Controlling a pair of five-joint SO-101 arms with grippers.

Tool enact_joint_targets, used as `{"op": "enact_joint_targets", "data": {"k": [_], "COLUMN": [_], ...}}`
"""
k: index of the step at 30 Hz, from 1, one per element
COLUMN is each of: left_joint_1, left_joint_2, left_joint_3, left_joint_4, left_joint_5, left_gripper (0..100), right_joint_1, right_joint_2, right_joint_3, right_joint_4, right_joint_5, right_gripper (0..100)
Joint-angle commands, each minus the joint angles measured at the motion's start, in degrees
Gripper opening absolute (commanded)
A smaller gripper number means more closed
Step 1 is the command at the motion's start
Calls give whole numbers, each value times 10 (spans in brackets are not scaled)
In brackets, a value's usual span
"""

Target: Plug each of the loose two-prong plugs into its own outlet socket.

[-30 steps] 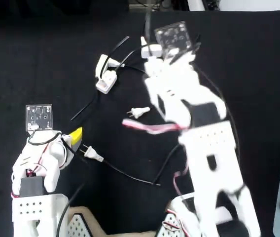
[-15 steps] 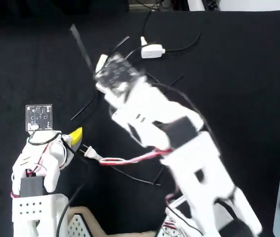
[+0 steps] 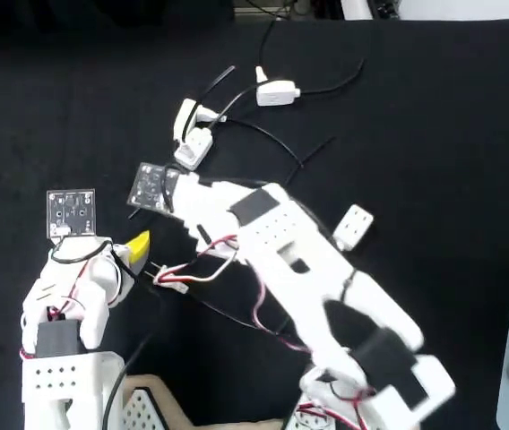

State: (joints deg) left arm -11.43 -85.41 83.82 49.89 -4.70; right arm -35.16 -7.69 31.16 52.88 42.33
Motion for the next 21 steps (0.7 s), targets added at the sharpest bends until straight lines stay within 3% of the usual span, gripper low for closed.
{"op": "enact_joint_targets", "data": {"k": [1, 6, 12, 21], "left_joint_1": [-7, -7, -7, -7], "left_joint_2": [-6, -6, -6, -6], "left_joint_3": [-6, -6, -6, -6], "left_joint_4": [4, 4, 4, 4], "left_joint_5": [2, 2, 2, 2], "left_gripper": [310, 310, 310, 310], "right_joint_1": [-4, -6, -3, -3], "right_joint_2": [37, 55, 54, -29], "right_joint_3": [-8, -8, -7, -8], "right_joint_4": [-34, -50, -45, 3], "right_joint_5": [8, 1, -84, -157], "right_gripper": [11, 39, 232, 233]}}
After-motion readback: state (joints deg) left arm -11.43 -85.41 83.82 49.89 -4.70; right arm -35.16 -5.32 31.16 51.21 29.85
